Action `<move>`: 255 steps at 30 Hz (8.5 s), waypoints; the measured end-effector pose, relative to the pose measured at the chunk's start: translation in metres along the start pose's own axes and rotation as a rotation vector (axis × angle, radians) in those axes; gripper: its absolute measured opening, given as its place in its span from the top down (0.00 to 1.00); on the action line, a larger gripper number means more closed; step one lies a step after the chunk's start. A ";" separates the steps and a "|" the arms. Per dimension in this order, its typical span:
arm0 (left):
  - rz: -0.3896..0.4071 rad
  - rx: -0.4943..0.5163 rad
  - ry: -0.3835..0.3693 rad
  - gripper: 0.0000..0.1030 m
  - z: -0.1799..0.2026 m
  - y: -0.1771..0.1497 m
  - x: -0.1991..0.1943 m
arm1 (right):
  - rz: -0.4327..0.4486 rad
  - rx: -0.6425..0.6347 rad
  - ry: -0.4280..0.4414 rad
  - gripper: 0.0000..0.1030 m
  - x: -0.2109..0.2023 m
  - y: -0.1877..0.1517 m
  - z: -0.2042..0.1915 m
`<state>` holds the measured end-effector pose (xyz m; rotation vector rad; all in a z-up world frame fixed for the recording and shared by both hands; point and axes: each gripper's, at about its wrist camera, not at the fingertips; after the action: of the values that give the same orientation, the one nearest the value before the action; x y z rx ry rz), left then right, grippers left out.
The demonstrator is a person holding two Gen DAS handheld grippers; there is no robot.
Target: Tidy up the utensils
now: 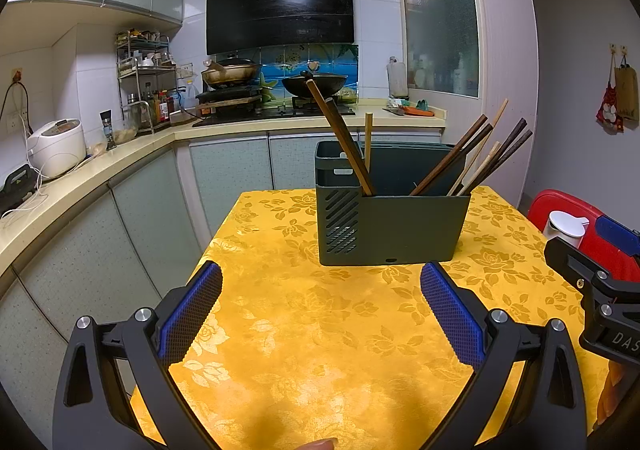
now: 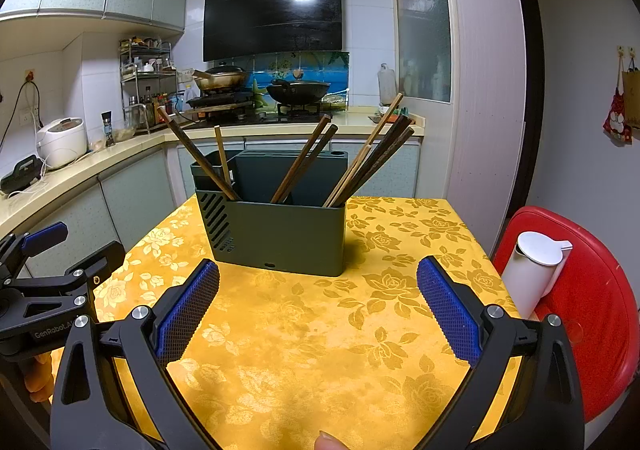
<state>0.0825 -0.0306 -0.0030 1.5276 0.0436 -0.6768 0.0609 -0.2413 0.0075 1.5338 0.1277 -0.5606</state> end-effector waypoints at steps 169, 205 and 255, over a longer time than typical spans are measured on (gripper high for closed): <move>0.000 0.016 0.004 0.07 0.010 -0.012 0.012 | -0.054 0.000 0.009 0.06 0.009 -0.022 -0.008; -0.006 0.019 0.005 0.07 0.011 -0.013 0.013 | -0.057 -0.002 0.010 0.06 0.010 -0.023 -0.007; -0.030 -0.061 0.030 0.07 -0.005 -0.013 0.016 | -0.063 -0.005 0.010 0.06 0.012 -0.024 -0.007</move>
<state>0.0919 -0.0303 -0.0224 1.4813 0.1088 -0.6705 0.0630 -0.2365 -0.0192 1.5317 0.1857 -0.6017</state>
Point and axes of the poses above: each gripper's, at about its wrist camera, not at the fingertips, and x roughly the way its jaws point, z to its right, y to its top, and after that the axes turned 15 degrees about -y, right-handed
